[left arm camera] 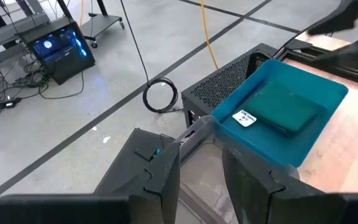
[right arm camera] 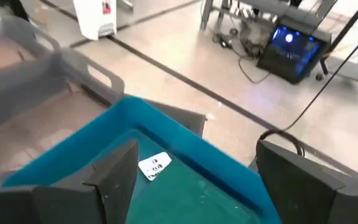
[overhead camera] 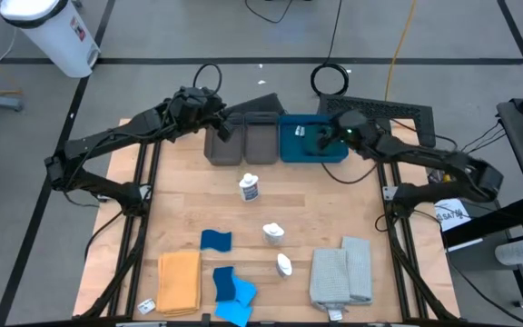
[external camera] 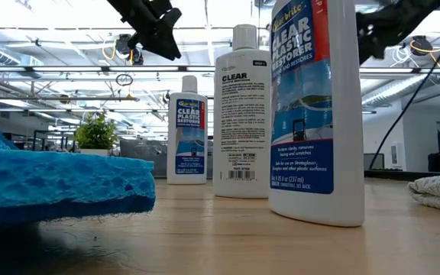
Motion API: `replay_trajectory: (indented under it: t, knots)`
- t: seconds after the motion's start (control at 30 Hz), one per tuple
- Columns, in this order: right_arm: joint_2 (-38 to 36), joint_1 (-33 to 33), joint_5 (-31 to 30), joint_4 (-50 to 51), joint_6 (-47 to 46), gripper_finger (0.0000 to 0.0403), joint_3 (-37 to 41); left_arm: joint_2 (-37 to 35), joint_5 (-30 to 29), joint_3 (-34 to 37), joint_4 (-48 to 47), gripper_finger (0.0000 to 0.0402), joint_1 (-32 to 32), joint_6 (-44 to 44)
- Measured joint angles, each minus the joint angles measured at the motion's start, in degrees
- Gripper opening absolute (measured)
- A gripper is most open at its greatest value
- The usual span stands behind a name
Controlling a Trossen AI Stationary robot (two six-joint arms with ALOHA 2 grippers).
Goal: Pick & Place Kitchen Items
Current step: Put the yellow towel into the blue bin
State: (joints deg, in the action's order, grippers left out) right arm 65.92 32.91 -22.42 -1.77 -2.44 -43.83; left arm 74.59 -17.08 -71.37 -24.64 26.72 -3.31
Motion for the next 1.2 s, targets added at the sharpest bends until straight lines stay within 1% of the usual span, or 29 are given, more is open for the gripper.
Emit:
replay_trajectory:
  t: [0.23, 0.4, 0.47, 0.57, 0.63, 0.73, 0.8, 0.87, 0.93, 1.0, 1.13, 1.2]
  knots:
    - [-10.7, -5.6, 0.1, 6.0, 0.0, 0.0288, 0.0, 0.3, 0.1, 0.0, -0.2, 0.0124, 0.0, 0.0]
    - [-15.1, -11.3, 0.2, 8.8, -1.4, 0.0285, 0.0, 0.4, 1.7, 0.0, -2.8, 0.0124, -0.6, 0.2]
    - [-16.0, -13.4, 0.2, 9.0, -1.6, 0.0282, 0.0, 0.3, 5.9, 0.0, -6.9, 0.0124, -1.1, 1.3]
    - [-16.4, -16.2, 0.2, 9.5, -1.6, 0.0281, 0.0, -0.7, 13.6, 0.0, -16.8, 0.0124, -1.9, 2.8]
    - [-16.4, -17.7, 0.2, 9.5, -1.6, 0.0281, 0.0, -0.8, 18.1, 0.0, -25.1, 0.0124, -2.6, 1.8]
    - [-16.3, -19.3, 0.2, 9.4, -1.6, 0.0281, 0.0, -0.6, 26.9, 0.2, -37.8, 0.0124, -4.4, -0.4]
    - [-16.2, -20.1, 0.2, 9.4, -1.6, 0.0281, 0.1, -0.8, 31.6, 1.5, -41.3, 0.0125, -6.9, -1.9]
    - [-16.2, -20.7, 0.2, 8.2, -1.5, 0.0281, 0.9, -1.3, 33.1, 3.9, -42.9, 0.0129, -10.0, -5.7]
    - [-16.2, -21.1, 0.2, 6.7, -1.4, 0.0281, 2.3, -1.8, 33.3, 6.5, -45.2, 0.0142, -13.3, -10.6]
    - [-16.2, -21.1, 0.2, 5.9, -1.4, 0.0281, 3.4, -2.0, 35.3, 9.5, -47.6, 0.0164, -16.8, -15.2]
    - [-16.2, -21.0, 0.3, 3.8, -1.9, 0.028, 5.3, -1.9, 37.6, 15.2, -49.2, 0.0223, -25.2, -26.7]
    - [-16.2, -21.0, 2.8, 1.4, -3.1, 0.0279, 6.5, -1.9, 39.8, 17.7, -48.9, 0.0253, -29.6, -30.6]
